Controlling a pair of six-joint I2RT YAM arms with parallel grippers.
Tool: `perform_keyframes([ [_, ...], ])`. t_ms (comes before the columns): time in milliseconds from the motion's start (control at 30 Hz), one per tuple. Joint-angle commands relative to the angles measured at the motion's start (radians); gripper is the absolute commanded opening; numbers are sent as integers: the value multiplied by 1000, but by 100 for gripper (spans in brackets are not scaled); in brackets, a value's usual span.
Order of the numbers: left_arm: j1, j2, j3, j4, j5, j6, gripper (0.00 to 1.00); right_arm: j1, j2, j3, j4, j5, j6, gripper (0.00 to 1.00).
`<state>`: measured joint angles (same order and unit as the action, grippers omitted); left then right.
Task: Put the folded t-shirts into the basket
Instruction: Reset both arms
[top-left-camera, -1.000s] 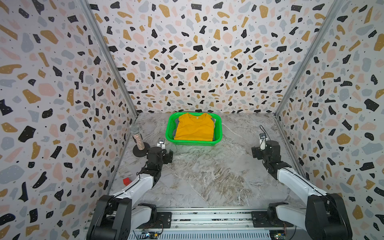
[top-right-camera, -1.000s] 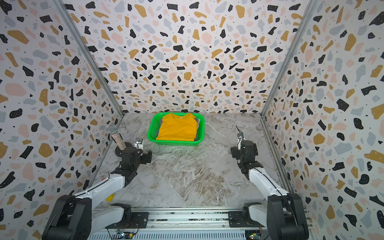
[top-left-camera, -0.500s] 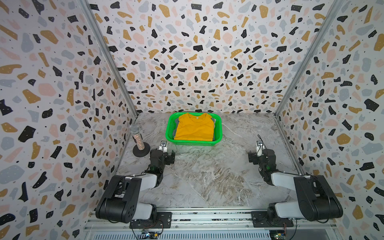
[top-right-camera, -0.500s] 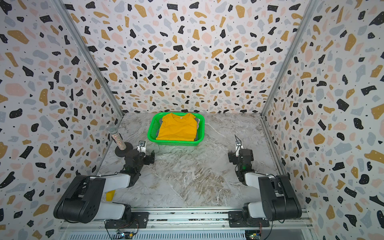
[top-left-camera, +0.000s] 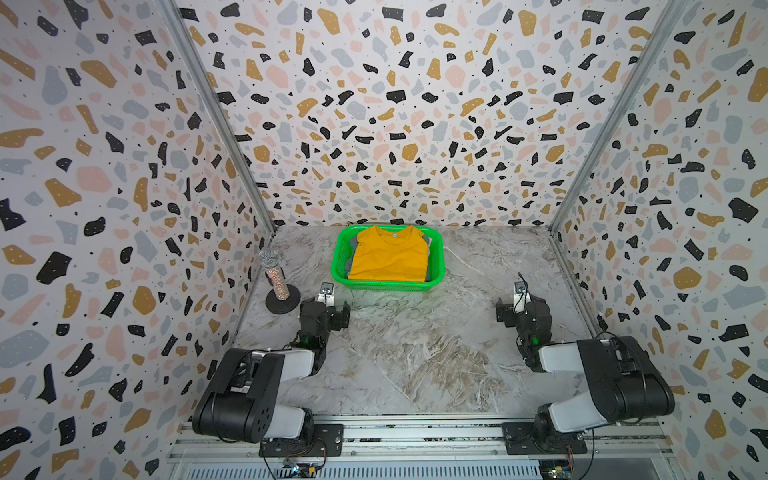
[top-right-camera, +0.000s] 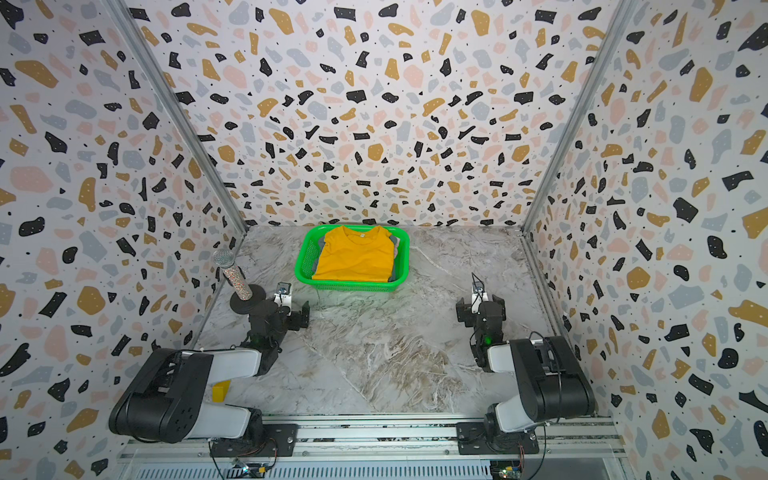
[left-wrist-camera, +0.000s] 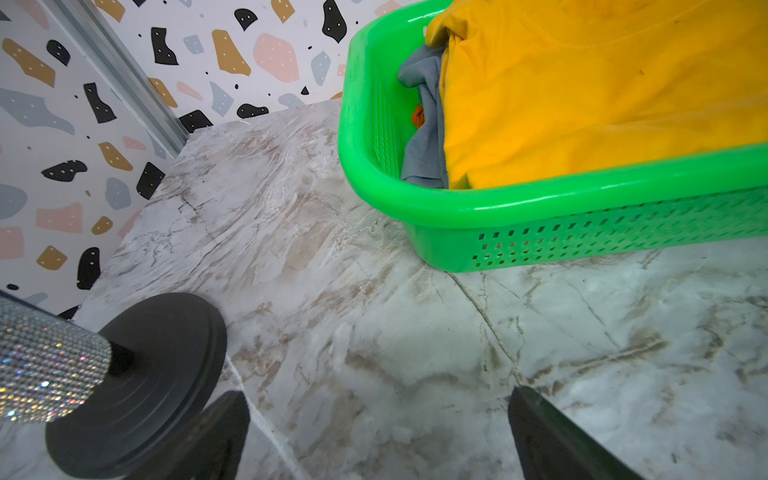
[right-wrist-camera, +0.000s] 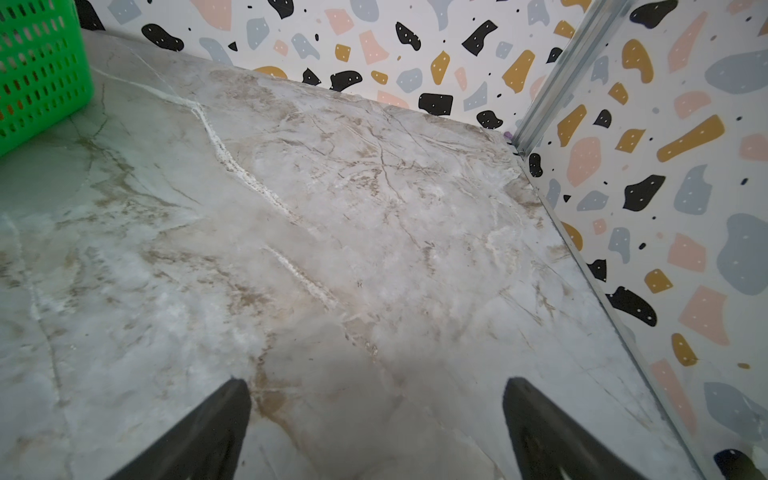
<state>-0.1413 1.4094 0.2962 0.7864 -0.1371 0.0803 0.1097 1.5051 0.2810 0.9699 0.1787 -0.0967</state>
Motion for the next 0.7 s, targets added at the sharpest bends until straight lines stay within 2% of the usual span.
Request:
perform_keyframes([
  [0,11,-6,21,30,10,-19,100,-6,-12,6,7,-5,19,100],
  [67,11,-6,20,30,11,-20,100,-5,14,6,63,12,19,100],
  [100,11,-6,20,30,11,-19,100,-7,-7,17,-2,6,26,100],
  [167,11,-6,20,28,11,-19,100,-10,14,14,36,10,25,100],
  [233,12,-6,20,29,13,-19,100,-14,0,34,-21,24,40,100],
  [367,12,-7,19,28,7,-22,100,-46,1,68,-93,-24,63,100],
  [667,12,-6,26,19,-5,-29,100,-46,8,65,-76,-28,62,100],
])
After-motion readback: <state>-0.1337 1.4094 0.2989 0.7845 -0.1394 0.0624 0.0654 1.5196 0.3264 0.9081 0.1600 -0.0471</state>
